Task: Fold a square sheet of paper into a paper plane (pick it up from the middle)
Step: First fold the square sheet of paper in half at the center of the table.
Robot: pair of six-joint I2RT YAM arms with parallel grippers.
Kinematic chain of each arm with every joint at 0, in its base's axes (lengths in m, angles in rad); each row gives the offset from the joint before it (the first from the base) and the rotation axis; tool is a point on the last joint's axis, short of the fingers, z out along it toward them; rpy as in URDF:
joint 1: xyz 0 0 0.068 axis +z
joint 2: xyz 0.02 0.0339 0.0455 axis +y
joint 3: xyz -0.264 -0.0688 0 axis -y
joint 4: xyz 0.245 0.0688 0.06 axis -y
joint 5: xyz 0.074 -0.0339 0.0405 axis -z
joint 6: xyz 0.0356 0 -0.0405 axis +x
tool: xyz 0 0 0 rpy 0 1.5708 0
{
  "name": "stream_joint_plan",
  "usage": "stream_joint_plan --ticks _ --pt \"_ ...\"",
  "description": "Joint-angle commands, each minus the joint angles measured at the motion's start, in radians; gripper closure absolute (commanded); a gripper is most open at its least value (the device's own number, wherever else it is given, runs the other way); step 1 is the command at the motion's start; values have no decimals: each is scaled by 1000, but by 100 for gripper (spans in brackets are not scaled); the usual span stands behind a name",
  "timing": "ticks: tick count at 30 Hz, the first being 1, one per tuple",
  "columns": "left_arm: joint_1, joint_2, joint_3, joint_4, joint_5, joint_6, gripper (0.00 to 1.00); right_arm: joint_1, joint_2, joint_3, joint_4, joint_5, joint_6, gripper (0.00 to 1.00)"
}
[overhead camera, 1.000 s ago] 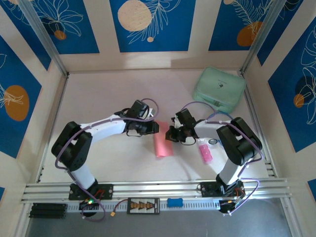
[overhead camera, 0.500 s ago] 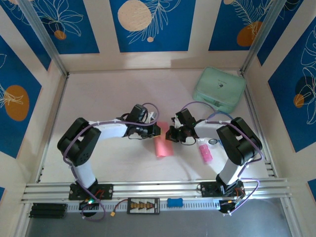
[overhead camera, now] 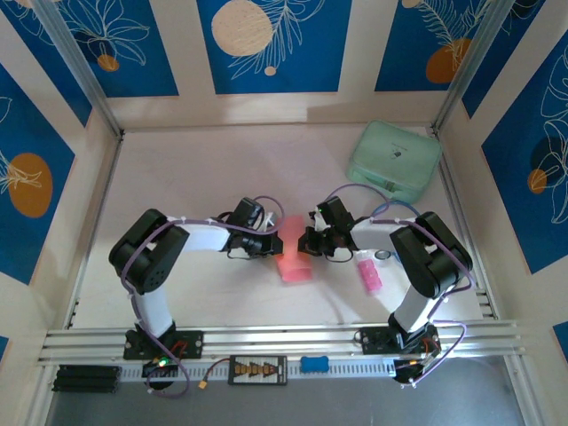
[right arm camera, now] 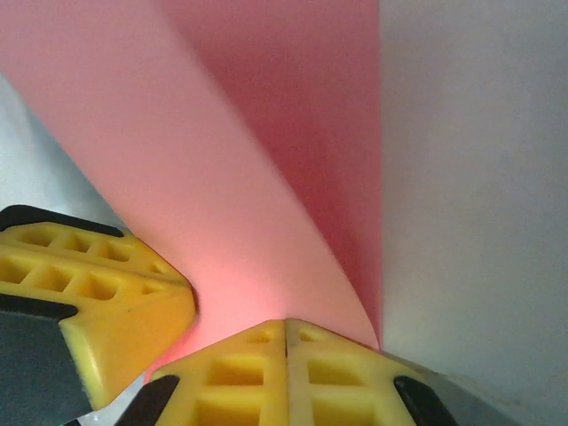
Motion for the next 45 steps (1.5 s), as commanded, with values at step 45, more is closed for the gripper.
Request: stream_joint_plan --ticks 45 --pt "-68 -64 -18 -49 68 -177 100 11 -5 -55 -149 106 33 100"
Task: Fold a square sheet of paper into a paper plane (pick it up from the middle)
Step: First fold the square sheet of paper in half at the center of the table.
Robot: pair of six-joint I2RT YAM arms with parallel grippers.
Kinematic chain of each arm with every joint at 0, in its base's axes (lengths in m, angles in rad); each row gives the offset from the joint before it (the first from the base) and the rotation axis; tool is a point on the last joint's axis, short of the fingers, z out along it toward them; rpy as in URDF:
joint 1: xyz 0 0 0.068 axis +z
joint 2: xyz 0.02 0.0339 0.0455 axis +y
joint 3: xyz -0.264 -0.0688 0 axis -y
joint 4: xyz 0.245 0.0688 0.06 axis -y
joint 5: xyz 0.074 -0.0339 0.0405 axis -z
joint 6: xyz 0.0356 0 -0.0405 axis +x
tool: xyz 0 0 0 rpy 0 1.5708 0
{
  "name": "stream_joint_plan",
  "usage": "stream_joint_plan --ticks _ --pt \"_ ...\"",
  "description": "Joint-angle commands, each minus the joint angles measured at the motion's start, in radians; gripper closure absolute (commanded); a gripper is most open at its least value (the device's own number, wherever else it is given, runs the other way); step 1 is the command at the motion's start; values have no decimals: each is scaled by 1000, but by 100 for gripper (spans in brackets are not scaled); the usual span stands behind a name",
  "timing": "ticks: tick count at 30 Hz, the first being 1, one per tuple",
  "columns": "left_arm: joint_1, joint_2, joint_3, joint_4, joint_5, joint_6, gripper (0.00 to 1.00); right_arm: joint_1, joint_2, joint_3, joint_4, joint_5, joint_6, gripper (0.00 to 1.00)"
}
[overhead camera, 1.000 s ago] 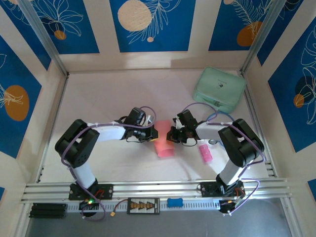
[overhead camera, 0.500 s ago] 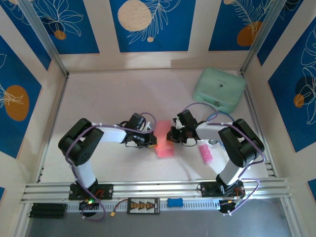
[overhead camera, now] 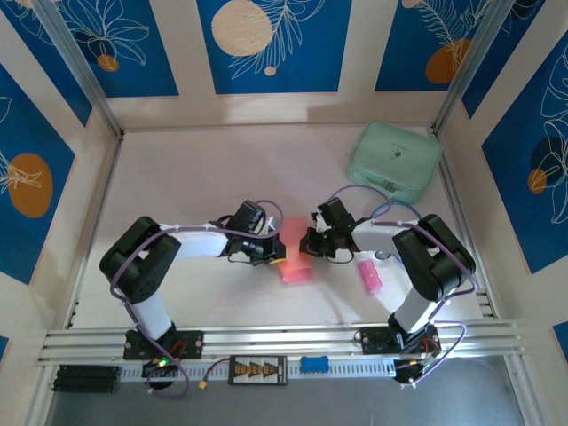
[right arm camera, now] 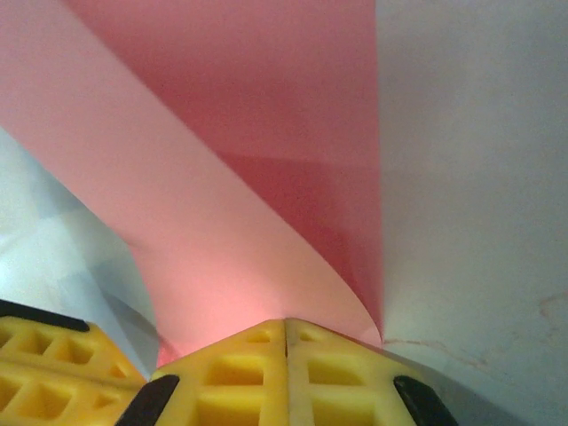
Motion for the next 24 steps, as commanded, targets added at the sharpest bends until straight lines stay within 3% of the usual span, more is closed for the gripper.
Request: stream_joint_plan --ticks 1,10,18,24 --pt "-6 26 10 -37 11 -4 100 5 20 -46 -128 71 4 100" --pt "-9 71 -71 -141 -74 95 100 2 22 -46 -133 70 -2 100" --pt "-12 -54 -16 -117 -14 40 100 1 22 -37 -141 72 -2 100" --pt "-24 -55 24 -63 50 -26 100 1 21 -40 -135 72 5 100"
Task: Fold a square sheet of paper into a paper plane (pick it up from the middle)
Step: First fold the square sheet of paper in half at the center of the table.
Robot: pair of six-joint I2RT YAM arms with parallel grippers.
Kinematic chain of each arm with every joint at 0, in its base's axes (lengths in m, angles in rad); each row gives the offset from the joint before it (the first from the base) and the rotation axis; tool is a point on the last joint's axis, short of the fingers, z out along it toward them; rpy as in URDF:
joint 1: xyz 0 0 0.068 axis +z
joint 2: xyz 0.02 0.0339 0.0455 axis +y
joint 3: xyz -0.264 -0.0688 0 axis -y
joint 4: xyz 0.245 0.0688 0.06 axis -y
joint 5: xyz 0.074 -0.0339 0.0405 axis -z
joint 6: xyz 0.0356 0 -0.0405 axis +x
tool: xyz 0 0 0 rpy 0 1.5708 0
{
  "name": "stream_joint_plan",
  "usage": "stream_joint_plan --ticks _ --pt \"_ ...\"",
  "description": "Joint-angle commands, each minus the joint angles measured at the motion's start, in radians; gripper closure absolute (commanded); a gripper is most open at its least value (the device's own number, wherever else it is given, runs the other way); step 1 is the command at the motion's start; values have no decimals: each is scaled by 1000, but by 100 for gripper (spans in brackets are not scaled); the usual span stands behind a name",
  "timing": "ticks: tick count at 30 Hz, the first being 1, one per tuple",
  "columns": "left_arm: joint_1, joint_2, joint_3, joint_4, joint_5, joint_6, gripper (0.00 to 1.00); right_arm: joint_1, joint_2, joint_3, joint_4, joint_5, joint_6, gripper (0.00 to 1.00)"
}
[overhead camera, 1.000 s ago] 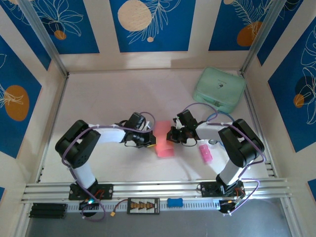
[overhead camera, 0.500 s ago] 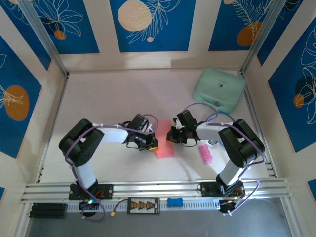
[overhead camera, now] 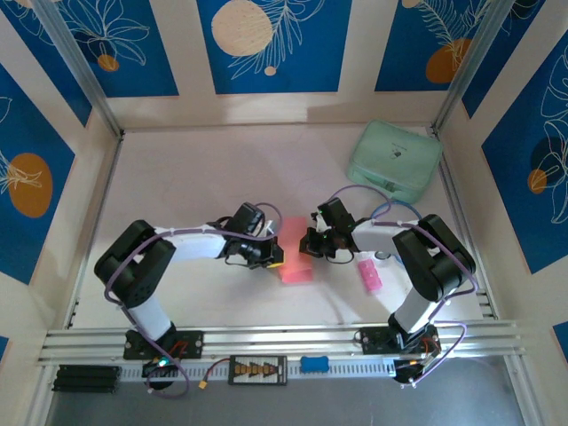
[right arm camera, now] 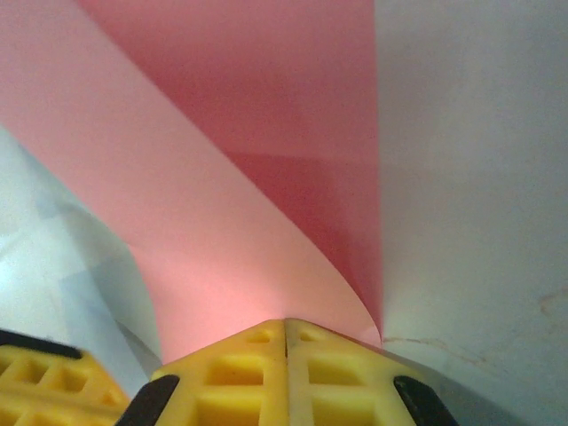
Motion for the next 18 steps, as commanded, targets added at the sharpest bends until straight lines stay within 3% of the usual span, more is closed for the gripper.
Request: stream_joint_plan --ticks 1,12,18 --pt "-19 -1 24 21 52 -44 100 1 23 -39 -134 71 2 100" --pt "-31 111 -94 4 12 33 100 2 20 -59 -117 72 11 100" --pt "-32 73 -161 11 5 52 100 2 12 -64 -121 75 15 100"
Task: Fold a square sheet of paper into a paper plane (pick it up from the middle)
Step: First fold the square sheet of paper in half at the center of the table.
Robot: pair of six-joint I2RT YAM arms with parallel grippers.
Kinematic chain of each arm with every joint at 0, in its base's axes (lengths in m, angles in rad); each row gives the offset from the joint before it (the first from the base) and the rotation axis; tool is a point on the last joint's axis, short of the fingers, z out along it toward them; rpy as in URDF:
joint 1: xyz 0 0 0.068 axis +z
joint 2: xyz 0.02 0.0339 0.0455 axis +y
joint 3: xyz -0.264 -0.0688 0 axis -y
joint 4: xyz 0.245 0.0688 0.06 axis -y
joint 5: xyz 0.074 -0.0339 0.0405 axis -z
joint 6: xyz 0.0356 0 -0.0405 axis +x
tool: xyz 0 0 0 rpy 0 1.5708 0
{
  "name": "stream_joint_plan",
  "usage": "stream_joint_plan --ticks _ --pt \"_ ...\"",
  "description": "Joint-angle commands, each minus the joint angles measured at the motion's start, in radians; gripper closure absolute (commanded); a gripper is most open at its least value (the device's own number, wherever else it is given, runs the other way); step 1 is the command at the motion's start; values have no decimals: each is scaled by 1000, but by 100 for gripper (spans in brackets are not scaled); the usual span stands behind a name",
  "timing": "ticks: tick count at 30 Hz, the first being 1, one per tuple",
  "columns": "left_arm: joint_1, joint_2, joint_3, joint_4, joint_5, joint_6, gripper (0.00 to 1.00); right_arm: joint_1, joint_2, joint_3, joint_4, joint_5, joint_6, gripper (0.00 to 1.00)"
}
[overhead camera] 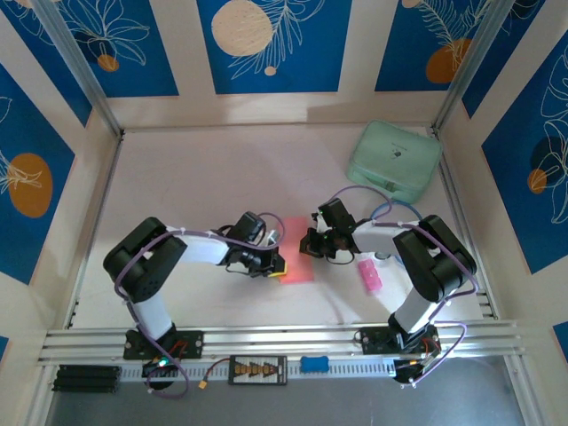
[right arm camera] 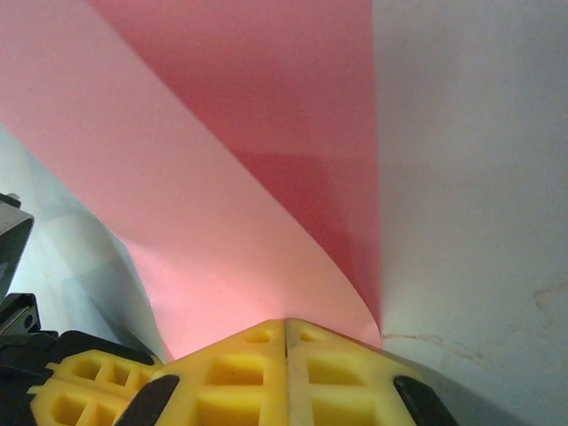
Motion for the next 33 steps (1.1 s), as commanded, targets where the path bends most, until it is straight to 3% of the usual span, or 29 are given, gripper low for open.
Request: stream_joint_plan --ticks 1,6,13,24,33 --pt "-13 -7 -66 -117 -38 21 100 2 17 -49 -135 75 7 100" --pt "-17 -86 -25 -43 -8 -52 100 3 18 -46 -141 78 7 100" --pt "-31 -51 7 4 26 -73 100 5 13 -59 -129 80 18 100" --pt "-45 -11 -104 -80 9 -11 100 6 10 -71 -125 87 19 100" --pt "-65 -82 -148 -130 -11 34 99 7 18 -61 -125 80 14 100"
